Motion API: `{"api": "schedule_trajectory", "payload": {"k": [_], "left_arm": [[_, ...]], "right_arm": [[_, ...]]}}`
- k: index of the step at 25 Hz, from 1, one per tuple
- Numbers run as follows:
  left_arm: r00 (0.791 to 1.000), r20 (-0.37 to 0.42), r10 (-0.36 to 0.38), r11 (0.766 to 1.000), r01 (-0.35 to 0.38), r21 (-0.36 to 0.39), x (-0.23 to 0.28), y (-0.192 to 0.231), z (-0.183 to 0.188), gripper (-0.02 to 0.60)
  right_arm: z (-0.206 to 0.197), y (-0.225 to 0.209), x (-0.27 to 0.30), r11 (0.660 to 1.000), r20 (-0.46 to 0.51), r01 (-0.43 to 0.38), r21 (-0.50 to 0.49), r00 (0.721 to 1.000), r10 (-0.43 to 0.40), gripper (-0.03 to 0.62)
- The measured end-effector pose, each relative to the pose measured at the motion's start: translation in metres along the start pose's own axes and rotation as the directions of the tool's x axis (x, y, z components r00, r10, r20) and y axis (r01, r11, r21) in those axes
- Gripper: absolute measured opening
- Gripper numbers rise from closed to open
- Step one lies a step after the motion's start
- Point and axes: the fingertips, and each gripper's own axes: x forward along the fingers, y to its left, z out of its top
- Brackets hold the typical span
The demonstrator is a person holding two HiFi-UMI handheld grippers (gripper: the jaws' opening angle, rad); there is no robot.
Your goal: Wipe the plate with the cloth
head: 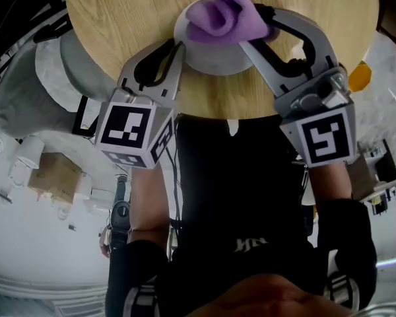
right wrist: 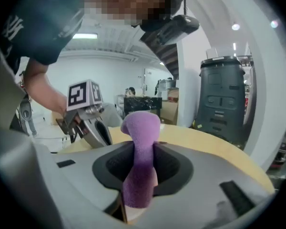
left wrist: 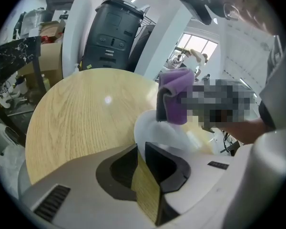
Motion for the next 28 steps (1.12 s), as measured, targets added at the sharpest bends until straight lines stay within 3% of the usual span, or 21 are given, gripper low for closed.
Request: {"api": "schedule_trajectory", "payload": {"k": [3,8,11,16,23,25,28], "left_arm": [[1.000,-0.003,0.006,1.000,-0.006,0.004,0.000,0.000,0.001,0.052],[1.000,-0.002,0.025,0.999,-0.025,0.033,0.000,-0.001,0.003,0.052],[0.999,0.007,0.033,0.998,-0.033,0.047,-0.001,-0.001,0.004,0.049],[0.999,0.009,0.040,0.997,-0.040,0.062,0.000,-0.001,0.005,0.048],[0.999,0.007,0.040,0.996,-0.041,0.073,0.000,-0.002,0.004,0.046],[0.999,0.008,0.042,0.995,-0.043,0.088,0.000,-0.002,0.004,0.046],[0.999,0.009,0.047,0.994,-0.048,0.099,0.000,-0.002,0.005,0.046]], "right_arm": [[0.020,0.031,0.029,0.996,0.070,-0.088,0.017,0.994,0.086,0.106],[0.007,0.058,0.057,0.984,-0.003,-0.179,-0.018,0.984,0.179,0.106],[-0.003,0.050,0.051,0.982,-0.047,-0.170,-0.086,0.985,0.166,0.106],[-0.034,0.025,0.016,0.986,-0.145,-0.129,-0.105,0.983,0.113,0.106],[-0.063,-0.002,-0.037,0.998,-0.259,-0.020,-0.052,0.966,0.006,0.106],[-0.056,0.001,-0.040,1.000,-0.239,-0.001,-0.009,0.971,-0.001,0.104],[-0.023,0.018,-0.023,0.998,-0.109,-0.039,0.038,0.993,0.043,0.104]]}}
